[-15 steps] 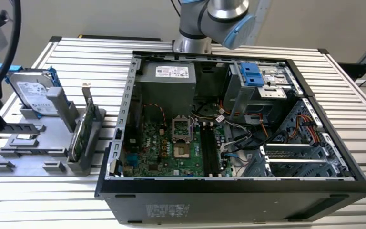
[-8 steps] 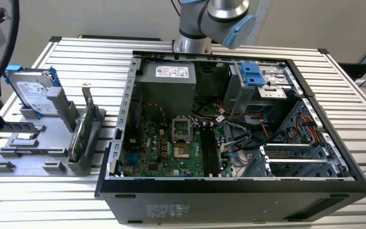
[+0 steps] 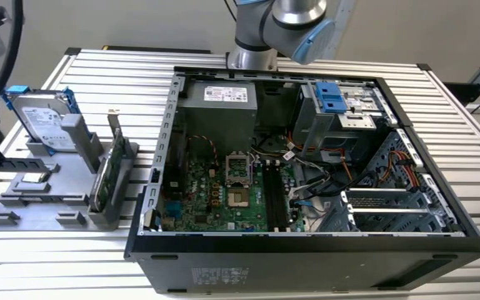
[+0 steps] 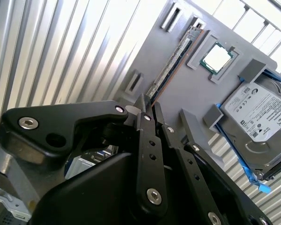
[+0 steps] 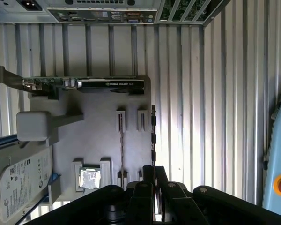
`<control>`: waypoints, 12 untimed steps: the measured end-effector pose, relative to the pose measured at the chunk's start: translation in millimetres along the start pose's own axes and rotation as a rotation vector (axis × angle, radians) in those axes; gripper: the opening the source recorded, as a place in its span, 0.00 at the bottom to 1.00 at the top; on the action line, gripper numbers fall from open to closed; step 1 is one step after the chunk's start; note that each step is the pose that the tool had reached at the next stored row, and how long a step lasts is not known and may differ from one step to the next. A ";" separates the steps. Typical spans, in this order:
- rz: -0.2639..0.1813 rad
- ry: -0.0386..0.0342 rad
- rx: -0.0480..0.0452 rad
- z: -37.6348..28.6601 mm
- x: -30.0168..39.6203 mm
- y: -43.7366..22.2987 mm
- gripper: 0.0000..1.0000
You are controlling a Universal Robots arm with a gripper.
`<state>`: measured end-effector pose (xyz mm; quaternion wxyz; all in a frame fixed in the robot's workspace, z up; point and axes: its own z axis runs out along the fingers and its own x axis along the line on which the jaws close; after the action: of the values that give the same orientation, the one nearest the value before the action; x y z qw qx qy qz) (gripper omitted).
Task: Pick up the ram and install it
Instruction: 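Pick up the ram and move it above insertion slot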
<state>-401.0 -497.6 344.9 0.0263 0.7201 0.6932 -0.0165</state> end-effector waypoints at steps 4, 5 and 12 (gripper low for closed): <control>0.000 0.0000 0.0001 -2.0 -0.1 0.0 0.00; 0.000 -0.0001 0.0002 -2.5 -0.2 0.0 0.00; 0.000 -0.0001 0.0002 -5.5 -0.4 0.1 0.00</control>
<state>-400.9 -497.6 350.4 0.0263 0.7200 0.6932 -0.0166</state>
